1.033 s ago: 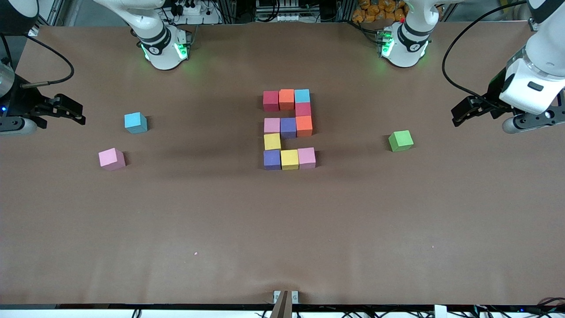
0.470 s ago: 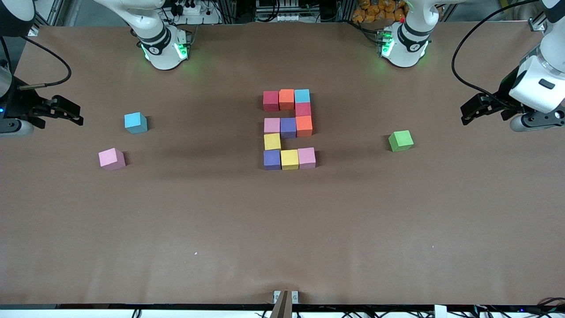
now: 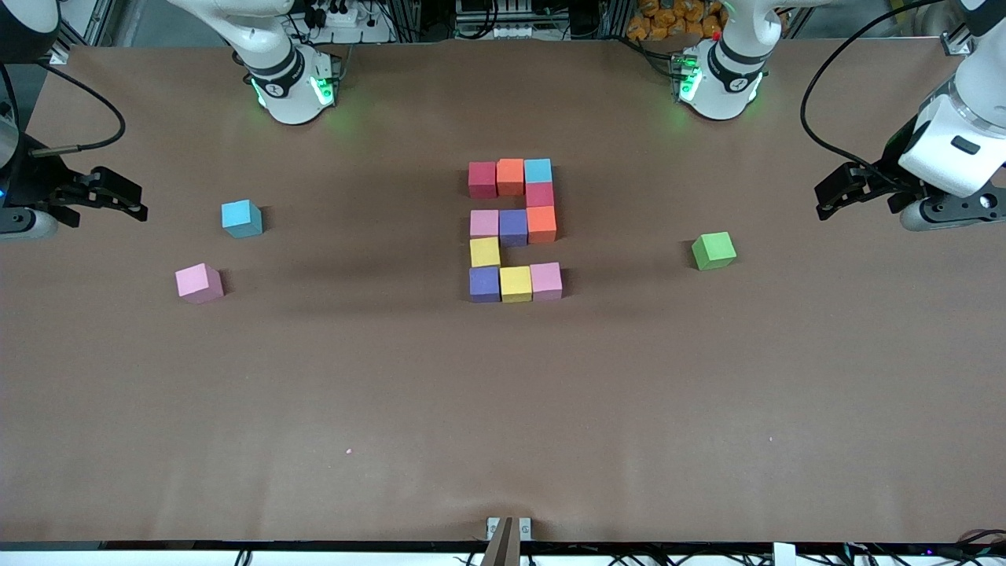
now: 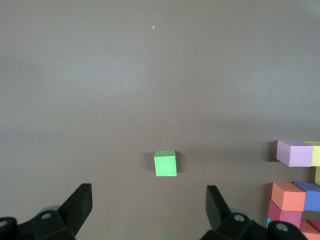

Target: Form number 2 with 11 blocks

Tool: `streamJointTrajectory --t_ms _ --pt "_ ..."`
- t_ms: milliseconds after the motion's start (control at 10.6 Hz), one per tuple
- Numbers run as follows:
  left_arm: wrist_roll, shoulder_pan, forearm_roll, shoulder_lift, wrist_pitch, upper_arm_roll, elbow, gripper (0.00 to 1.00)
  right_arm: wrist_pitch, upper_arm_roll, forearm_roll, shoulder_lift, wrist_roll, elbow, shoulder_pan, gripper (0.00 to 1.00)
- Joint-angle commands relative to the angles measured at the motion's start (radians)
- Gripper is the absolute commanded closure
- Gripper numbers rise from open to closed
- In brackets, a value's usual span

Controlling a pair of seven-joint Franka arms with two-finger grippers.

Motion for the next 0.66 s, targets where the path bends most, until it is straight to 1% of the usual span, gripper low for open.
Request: streamJointTrajectory --t_ms 0,376,563 --pt "0.025 -0.016 -0.024 -0.023 -0.026 0.011 -0.010 0.00 0.003 0.012 0.013 -0.015 -0.016 0.003 -0.014 0.00" --pt "0.025 -0.023 -0.030 -0.034 -0.038 0.013 -0.010 0.00 0.011 0.012 0.013 -0.003 -0.014 0.041 -0.013 0.00" --pt "0.061 -0.019 -0.030 -0.034 -0.038 0.014 -0.010 0.00 0.011 0.012 0.015 -0.002 -0.008 0.041 -0.011 0.00"
